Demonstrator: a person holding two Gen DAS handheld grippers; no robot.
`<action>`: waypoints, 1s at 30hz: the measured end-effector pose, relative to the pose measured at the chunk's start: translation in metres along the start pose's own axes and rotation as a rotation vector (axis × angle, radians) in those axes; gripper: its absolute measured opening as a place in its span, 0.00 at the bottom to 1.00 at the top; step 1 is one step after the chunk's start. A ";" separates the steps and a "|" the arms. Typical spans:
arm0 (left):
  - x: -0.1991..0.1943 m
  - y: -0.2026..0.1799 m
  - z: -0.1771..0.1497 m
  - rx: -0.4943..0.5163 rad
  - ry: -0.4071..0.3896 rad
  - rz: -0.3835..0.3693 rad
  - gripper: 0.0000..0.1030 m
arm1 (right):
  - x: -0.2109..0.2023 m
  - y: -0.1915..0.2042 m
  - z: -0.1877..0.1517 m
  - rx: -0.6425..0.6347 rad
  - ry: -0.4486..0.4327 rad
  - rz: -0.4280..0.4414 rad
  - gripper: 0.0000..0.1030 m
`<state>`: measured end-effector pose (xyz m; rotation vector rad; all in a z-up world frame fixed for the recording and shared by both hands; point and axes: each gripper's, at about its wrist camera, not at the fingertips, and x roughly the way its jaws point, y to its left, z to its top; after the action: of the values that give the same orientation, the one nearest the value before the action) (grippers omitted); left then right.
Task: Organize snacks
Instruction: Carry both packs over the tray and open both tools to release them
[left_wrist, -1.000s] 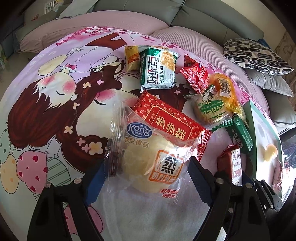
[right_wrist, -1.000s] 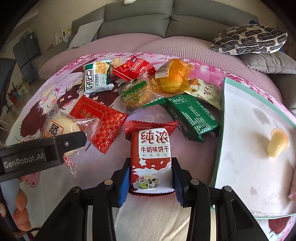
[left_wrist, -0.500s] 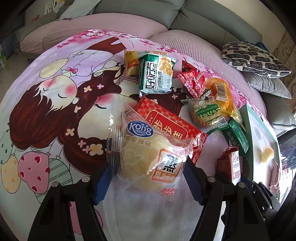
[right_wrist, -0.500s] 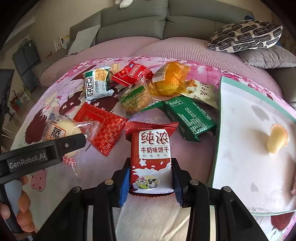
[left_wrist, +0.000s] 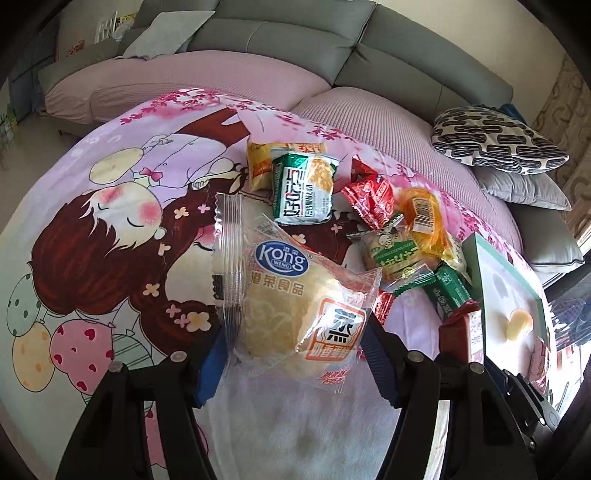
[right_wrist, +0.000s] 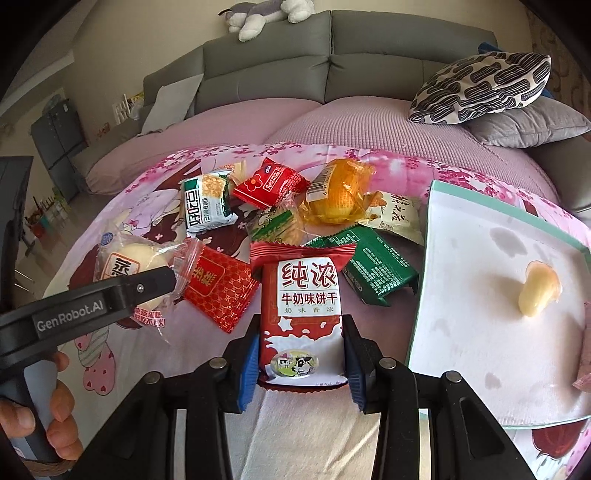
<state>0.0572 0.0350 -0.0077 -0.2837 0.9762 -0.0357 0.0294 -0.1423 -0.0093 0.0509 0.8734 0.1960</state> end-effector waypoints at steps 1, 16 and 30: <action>0.000 -0.002 0.000 0.005 -0.002 -0.004 0.67 | 0.000 0.000 0.000 -0.001 0.003 -0.002 0.41; -0.007 -0.084 -0.002 0.189 -0.043 -0.142 0.67 | -0.041 -0.071 0.002 0.174 -0.095 -0.165 0.41; -0.003 -0.198 -0.019 0.435 -0.059 -0.273 0.67 | -0.087 -0.180 -0.032 0.468 -0.126 -0.430 0.41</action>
<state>0.0593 -0.1596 0.0348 -0.0149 0.8407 -0.4808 -0.0222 -0.3366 0.0135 0.3050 0.7699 -0.4130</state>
